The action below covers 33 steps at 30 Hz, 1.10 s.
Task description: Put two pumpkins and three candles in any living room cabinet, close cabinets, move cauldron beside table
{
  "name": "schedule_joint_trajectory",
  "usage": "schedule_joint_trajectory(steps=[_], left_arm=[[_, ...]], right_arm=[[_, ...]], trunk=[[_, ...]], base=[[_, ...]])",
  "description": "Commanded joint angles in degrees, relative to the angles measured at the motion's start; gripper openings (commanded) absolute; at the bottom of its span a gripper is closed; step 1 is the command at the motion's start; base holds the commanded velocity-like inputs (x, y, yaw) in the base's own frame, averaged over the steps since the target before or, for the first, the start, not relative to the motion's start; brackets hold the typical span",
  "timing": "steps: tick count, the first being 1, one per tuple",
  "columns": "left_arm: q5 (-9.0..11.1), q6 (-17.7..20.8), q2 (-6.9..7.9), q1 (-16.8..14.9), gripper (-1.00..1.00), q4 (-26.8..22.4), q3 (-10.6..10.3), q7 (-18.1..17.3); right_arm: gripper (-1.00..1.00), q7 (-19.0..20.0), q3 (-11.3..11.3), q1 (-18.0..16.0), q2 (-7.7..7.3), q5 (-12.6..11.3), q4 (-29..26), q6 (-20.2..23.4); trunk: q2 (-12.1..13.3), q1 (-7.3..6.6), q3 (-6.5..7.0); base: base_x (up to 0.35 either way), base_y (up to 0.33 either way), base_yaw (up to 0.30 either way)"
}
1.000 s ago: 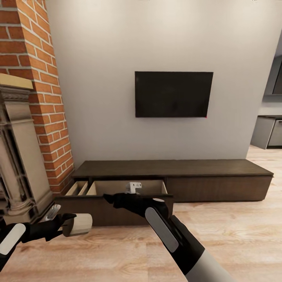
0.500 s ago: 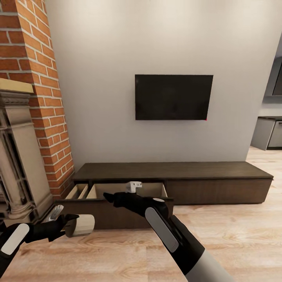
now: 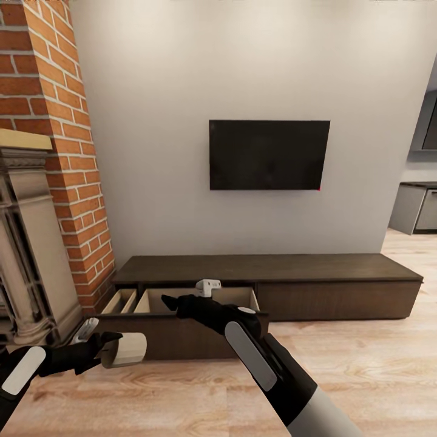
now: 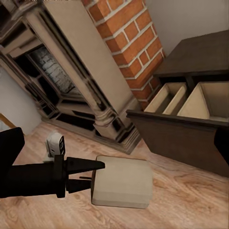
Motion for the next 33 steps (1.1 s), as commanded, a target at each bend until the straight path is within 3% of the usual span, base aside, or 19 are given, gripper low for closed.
schedule_joint_trajectory(steps=[1, 5, 10, 13, 18, 21, 24, 28, 33], left_arm=[[-0.50, 0.27, -0.02, -0.04, -1.00, 0.00, 0.14, -0.37], [-0.60, 0.26, -0.02, -0.04, -1.00, -0.01, 0.06, 0.93], [-0.52, -0.02, -0.63, -0.06, -1.00, -0.40, -0.02, 11.17], [-0.57, -0.36, -1.95, -0.10, -1.00, -0.88, -0.10, 17.87], [-2.11, -0.60, -6.97, -0.12, -1.00, -6.16, -0.22, 33.08], [-2.88, -0.61, -9.51, -0.12, -1.00, -9.34, -0.15, 38.75], [-3.17, -0.57, -10.90, -0.07, -1.00, -12.68, -0.16, 41.34], [-3.25, -0.16, -11.04, -0.04, -1.00, -15.41, -0.16, 42.06], [-2.99, 0.36, -11.03, 2.19, -1.00, -27.13, -0.09, 42.22]], right_arm=[[1.00, -0.34, 0.03, -0.03, 0.00, -0.49, -0.03, 0.16], [1.00, -0.42, 0.03, -0.03, 0.00, -0.52, 0.03, 0.23], [1.00, -2.85, -0.10, -0.02, 0.13, -0.42, 3.10, 1.13], [1.00, -9.01, -0.29, -0.03, 0.16, -0.49, 6.70, 2.56], [1.00, -29.82, -0.32, -0.02, 0.26, -0.57, 10.23, 5.10], [1.00, -37.23, -1.27, -0.02, 0.32, -0.60, 10.57, 5.32], [1.00, -40.83, -3.22, -0.02, 0.34, -0.61, 10.65, 5.50], [1.00, -42.09, -4.09, -0.03, 0.24, -0.61, 10.48, 5.81], [1.00, -42.72, -4.32, -0.09, 0.08, -0.53, 5.66, 7.52]], trunk=[[0.38, -0.23, 0.12], [1.99, -1.11, 0.83], [3.99, -2.21, 1.73], [5.20, -2.87, 2.27], [7.20, -3.97, 3.17], [8.40, -4.63, 3.71], [9.61, -5.29, 4.25], [11.21, -6.16, 4.96], [13.22, -7.26, 5.86]], base=[[0.000, 0.000, 0.000], [0.000, 0.000, 0.000], [0.000, 0.000, 0.000], [0.000, 0.000, 0.000], [0.000, 0.000, 0.000], [0.000, 0.000, 0.000], [0.000, 0.000, 0.000], [0.000, 0.000, 0.000], [0.000, 0.000, 0.000]])
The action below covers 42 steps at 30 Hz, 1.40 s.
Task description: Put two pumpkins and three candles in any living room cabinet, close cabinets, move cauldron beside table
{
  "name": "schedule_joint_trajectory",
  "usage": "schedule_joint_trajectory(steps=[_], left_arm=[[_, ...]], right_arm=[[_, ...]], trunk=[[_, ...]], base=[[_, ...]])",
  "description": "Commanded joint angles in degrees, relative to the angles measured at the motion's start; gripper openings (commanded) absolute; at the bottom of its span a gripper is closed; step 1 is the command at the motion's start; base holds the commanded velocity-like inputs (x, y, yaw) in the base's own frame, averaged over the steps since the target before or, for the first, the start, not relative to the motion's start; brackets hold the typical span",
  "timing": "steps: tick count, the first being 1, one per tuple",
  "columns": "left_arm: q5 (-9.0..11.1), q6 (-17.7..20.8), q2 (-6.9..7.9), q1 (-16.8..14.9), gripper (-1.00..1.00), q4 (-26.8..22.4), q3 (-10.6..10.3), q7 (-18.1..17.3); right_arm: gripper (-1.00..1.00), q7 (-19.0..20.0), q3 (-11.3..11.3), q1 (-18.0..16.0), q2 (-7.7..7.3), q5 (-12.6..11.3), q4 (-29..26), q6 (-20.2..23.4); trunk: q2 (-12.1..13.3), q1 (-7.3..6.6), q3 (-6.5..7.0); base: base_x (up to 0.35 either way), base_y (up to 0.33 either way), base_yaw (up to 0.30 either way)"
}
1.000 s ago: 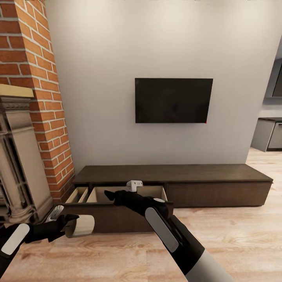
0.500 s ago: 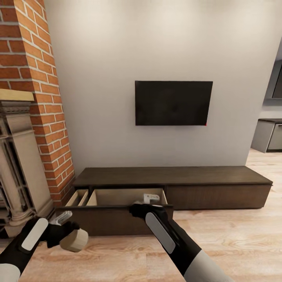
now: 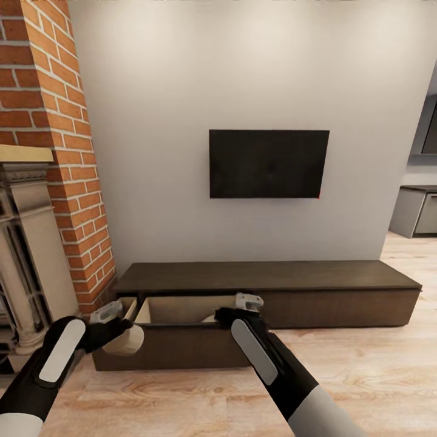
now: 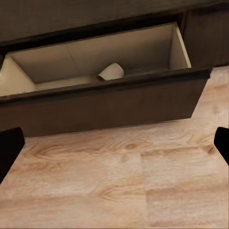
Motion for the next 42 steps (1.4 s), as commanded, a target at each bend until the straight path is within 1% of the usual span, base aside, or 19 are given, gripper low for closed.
schedule_joint_trajectory(steps=[1, 2, 3, 4, 5, 6, 8, 11, 18, 21, 27, 36, 42], left_arm=[[0.54, 0.27, 0.00, 0.84, -1.00, -2.52, 0.04, 0.55], [0.63, 0.33, 0.01, 1.80, -1.00, -5.23, 0.07, 0.57], [0.73, 0.41, 0.00, 3.46, -1.00, -9.39, 0.13, 0.56], [0.78, 0.44, -0.02, 4.47, -1.00, -11.90, 0.16, 0.58], [0.83, 0.45, -0.13, 5.56, -1.00, -14.71, 0.17, 0.58], [0.87, 0.43, -0.23, 5.99, -1.00, -15.81, 0.16, 0.61], [0.90, 0.41, -0.33, 6.43, -1.00, -16.96, 0.10, 0.63], [0.90, 0.41, -0.38, 6.64, -1.00, -17.50, 0.06, 0.64], [0.96, 0.40, -0.41, 6.77, -1.00, -17.75, 0.04, 0.61], [0.64, 0.40, -0.41, 6.83, -1.00, -17.69, 0.04, 0.64], [0.37, 0.40, -0.41, 6.92, -1.00, -17.67, 0.04, 0.64], [0.49, 0.40, -0.41, 6.92, -1.00, -17.67, 0.04, 0.65], [0.58, 0.40, -0.41, 6.92, -1.00, -17.67, 0.04, 0.65]], right_arm=[[1.00, -0.54, 0.06, -0.06, -0.03, -0.43, -3.38, 0.28], [1.00, -0.60, 0.03, -0.07, -0.19, -0.58, -7.38, 0.44], [1.00, -0.96, -0.01, -0.07, -1.13, -1.39, -12.81, 0.96], [1.00, -1.46, -0.03, -0.07, -2.14, -2.34, -15.16, 1.20], [1.00, -2.36, -0.03, -0.07, -3.41, -4.07, -17.11, 1.17], [1.00, -2.76, -0.01, -0.07, -3.93, -5.15, -17.82, 1.04], [1.00, -3.08, 0.01, -0.07, -4.47, -6.41, -18.57, 0.89], [1.00, -3.09, 0.06, -0.07, -4.72, -7.00, -18.87, 0.83], [1.00, -2.91, 0.11, -0.07, -4.86, -7.35, -18.99, 0.71], [1.00, -2.87, 0.12, -0.07, -4.85, -7.37, -19.00, 0.71], [1.00, -2.84, 0.20, -0.07, -4.65, -7.13, -19.00, 0.71], [1.00, -2.71, 0.20, -0.07, -4.84, -6.84, -19.07, 0.70], [1.00, -2.69, 0.21, -0.07, -4.84, -6.61, -19.08, 0.70]], trunk=[[0.39, -0.23, 0.11], [0.79, -0.45, 0.29], [1.19, -0.67, 0.47], [1.59, -0.88, 0.65], [1.99, -1.10, 0.82], [2.39, -1.32, 1.00], [3.19, -1.76, 1.36], [4.40, -2.42, 1.90], [4.40, -2.42, 2.16], [4.40, -2.42, 2.34], [4.40, -2.42, 2.42], [4.40, -2.42, 2.44], [4.40, -2.42, 2.69]], base=[[0.000, 0.000, 0.000], [0.000, 0.000, 0.000], [0.000, 0.000, 0.000], [0.000, 0.000, 0.000], [0.000, 0.000, 0.000], [0.000, 0.000, 0.000], [0.000, 0.000, 0.000], [0.000, 0.000, 0.000], [0.000, 0.000, -0.150], [0.077, 0.000, -0.230], [0.308, 0.000, -0.053], [0.343, -0.001, 0.000], [0.344, -0.052, 0.156]])
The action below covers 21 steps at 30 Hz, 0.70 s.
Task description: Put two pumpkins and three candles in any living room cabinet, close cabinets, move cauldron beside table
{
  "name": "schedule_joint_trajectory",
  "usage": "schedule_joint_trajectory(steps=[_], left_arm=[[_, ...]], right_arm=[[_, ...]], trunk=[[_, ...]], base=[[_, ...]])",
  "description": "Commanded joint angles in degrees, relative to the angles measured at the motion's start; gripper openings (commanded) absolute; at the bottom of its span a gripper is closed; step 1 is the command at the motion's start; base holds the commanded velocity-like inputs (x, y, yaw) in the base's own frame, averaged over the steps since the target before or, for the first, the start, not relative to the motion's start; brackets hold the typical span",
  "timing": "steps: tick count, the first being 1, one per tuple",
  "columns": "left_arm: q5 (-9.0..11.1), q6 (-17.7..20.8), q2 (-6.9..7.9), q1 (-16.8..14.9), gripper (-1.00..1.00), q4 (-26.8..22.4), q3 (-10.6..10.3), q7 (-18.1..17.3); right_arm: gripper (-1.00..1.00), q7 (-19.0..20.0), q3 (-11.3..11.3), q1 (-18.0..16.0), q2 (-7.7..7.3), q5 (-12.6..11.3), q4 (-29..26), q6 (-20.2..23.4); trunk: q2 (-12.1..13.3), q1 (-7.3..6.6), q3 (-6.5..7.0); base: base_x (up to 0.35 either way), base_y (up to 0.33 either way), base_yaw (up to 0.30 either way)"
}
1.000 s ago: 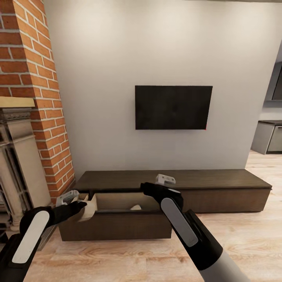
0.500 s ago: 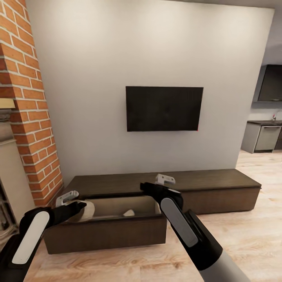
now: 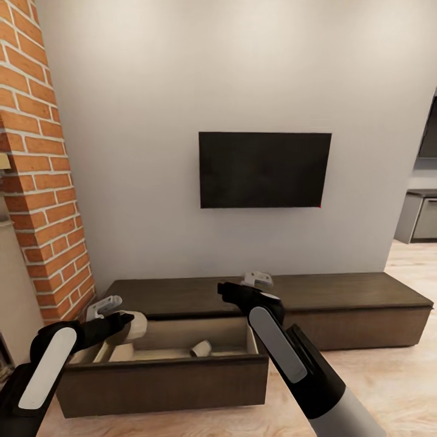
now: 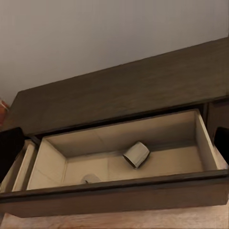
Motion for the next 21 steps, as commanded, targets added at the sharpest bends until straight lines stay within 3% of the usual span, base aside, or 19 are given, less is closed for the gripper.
schedule_joint_trajectory(steps=[1, 14, 21], left_arm=[[0.69, 0.11, 0.00, -0.06, -1.00, -0.04, 0.01, 0.53], [1.00, 0.11, -0.01, -0.06, -1.00, 0.03, 0.01, 0.53], [1.15, 0.11, -0.01, -0.06, -1.00, 0.64, 0.01, 0.53]], right_arm=[[1.00, -0.50, 0.04, -0.06, 0.00, -0.41, -0.07, 0.15], [1.00, -0.50, 0.06, -0.06, 0.00, -0.45, 0.02, 0.09], [1.00, -0.51, 0.13, -0.06, 0.22, -0.29, 0.05, 0.15]], trunk=[[-0.03, 0.03, -0.03], [-0.03, 0.03, 0.01], [-0.03, 0.03, 0.01]], base=[[0.344, -0.072, 0.173], [0.285, -0.043, 0.017], [0.142, 0.087, 0.000]])
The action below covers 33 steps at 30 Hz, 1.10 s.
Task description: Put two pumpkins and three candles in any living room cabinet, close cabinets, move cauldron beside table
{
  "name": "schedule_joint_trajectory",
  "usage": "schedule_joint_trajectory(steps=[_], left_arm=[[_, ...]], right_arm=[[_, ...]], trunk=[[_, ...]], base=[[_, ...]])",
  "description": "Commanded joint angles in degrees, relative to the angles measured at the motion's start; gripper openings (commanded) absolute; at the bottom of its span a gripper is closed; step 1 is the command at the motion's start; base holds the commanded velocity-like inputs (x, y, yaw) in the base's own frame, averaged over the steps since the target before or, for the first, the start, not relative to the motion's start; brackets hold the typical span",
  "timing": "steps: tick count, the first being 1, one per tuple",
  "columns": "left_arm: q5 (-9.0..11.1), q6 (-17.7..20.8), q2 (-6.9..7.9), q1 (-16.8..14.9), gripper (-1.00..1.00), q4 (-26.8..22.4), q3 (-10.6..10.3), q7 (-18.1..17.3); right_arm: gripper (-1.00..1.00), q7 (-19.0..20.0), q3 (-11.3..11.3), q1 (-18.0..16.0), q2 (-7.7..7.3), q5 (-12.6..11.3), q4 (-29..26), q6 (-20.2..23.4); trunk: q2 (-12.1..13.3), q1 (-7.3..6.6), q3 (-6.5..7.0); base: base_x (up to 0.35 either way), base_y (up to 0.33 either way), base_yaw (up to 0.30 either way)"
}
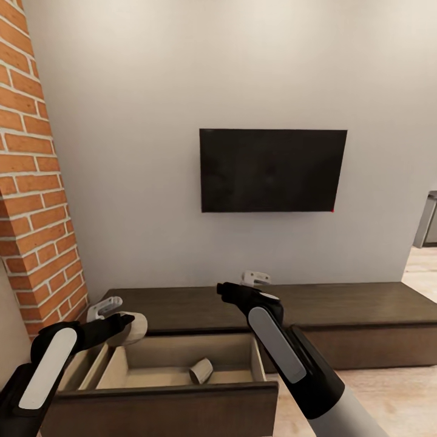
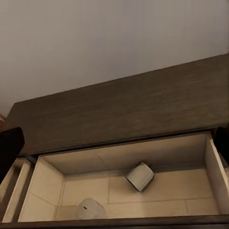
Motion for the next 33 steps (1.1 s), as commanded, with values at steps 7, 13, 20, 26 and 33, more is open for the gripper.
schedule_joint_trajectory(steps=[7, 13, 20, 26, 33], left_arm=[[0.68, 0.13, 0.03, -0.04, -1.00, 0.13, 0.02, 0.52], [0.70, 0.13, 0.03, -0.04, -1.00, 0.14, 0.03, 0.52], [0.63, 0.13, 0.03, -0.04, -1.00, 0.14, 0.02, 0.49], [0.61, 0.13, -0.01, -0.04, -1.00, 0.14, 0.02, 0.50], [0.66, 0.13, -0.05, -0.04, -1.00, 0.14, 0.02, 0.45]], right_arm=[[1.00, -0.50, 0.09, -0.07, 0.08, -0.41, -0.08, 0.16], [1.00, -0.50, 0.08, -0.07, 0.16, -0.41, -0.08, 0.16], [1.00, -0.50, 0.10, -0.07, 0.21, -0.41, -0.08, 0.16], [1.00, -0.50, 0.09, -0.07, 0.15, -0.41, 0.00, 0.16], [1.00, -0.50, 0.04, -0.07, 0.10, -0.41, 0.00, 0.16]], trunk=[[-0.04, 0.00, -0.07], [-0.04, 0.00, -0.07], [-0.04, 0.00, -0.07], [-0.04, 0.00, -0.07], [-0.04, 0.00, -0.07]], base=[[0.249, 0.040, 0.000], [0.314, 0.002, 0.000], [0.057, -0.024, 0.000], [0.003, -0.230, 0.000], [-0.014, -0.221, 0.000]])
